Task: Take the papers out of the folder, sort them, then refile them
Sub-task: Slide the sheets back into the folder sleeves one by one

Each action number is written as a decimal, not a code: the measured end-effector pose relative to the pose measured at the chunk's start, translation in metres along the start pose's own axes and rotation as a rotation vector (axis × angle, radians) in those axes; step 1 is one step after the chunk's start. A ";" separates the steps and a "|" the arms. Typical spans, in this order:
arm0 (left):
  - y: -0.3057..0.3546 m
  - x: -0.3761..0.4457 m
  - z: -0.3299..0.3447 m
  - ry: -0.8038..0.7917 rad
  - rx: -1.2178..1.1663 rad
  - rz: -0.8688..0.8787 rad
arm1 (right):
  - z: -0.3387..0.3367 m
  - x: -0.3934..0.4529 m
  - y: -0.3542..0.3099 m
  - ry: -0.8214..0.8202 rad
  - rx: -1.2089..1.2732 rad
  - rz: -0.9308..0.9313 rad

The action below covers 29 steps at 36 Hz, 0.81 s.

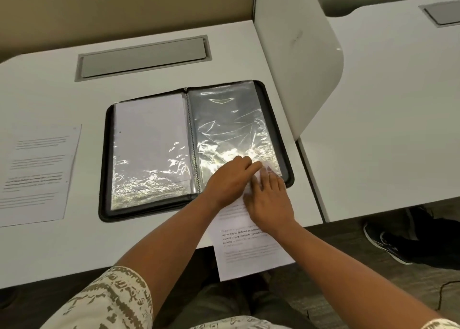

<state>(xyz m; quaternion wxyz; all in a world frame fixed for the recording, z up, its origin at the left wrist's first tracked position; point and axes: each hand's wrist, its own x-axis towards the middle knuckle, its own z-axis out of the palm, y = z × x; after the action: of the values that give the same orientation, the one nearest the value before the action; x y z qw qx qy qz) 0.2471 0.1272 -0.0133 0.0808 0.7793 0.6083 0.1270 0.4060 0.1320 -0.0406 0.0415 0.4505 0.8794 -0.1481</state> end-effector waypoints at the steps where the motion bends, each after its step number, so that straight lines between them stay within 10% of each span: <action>1: -0.001 0.000 -0.002 0.002 0.023 0.004 | 0.001 0.000 -0.003 -0.010 -0.012 0.018; 16: -0.028 -0.023 -0.022 -0.105 0.198 -0.377 | 0.012 0.018 -0.021 0.032 -0.047 -0.014; 29: -0.025 -0.027 -0.024 -0.119 0.184 -0.251 | 0.009 0.030 -0.033 0.021 0.027 -0.034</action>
<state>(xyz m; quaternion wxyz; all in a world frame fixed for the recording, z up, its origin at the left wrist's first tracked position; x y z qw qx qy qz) 0.2109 0.1068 -0.0005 0.0602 0.7073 0.7042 0.0132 0.3613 0.1342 -0.0482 0.0236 0.4375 0.8853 -0.1557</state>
